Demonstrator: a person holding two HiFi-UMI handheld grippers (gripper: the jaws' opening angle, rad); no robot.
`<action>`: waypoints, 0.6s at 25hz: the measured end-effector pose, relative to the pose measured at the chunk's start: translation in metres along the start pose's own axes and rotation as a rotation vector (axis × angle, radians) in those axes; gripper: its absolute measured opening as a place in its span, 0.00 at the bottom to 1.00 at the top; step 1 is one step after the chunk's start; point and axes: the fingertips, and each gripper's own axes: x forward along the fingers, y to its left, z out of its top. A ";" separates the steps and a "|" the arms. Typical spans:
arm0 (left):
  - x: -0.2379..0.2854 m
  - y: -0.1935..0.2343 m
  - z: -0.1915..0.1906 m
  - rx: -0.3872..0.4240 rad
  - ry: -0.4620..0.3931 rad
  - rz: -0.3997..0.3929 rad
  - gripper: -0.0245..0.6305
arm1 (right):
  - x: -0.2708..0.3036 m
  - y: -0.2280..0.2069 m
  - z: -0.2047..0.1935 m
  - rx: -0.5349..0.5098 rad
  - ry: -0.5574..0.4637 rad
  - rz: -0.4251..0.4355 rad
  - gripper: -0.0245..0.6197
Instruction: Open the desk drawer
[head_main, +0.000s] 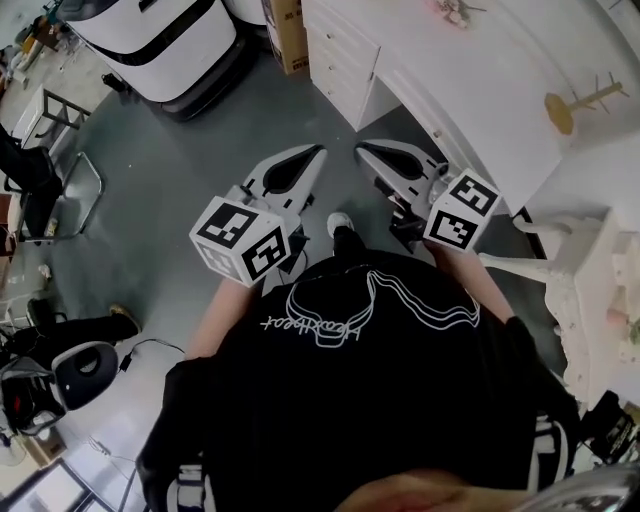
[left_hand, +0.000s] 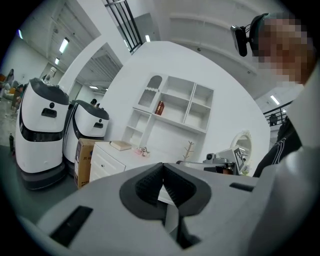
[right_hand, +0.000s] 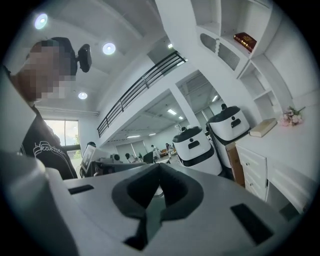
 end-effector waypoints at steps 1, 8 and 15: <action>0.012 0.010 -0.001 -0.008 0.011 0.007 0.04 | 0.004 -0.016 0.000 0.012 0.010 -0.002 0.05; 0.098 0.079 0.013 -0.049 0.068 0.040 0.04 | 0.038 -0.119 0.020 0.044 0.059 -0.013 0.05; 0.157 0.113 0.026 -0.041 0.086 0.016 0.04 | 0.061 -0.178 0.040 0.054 0.065 0.008 0.05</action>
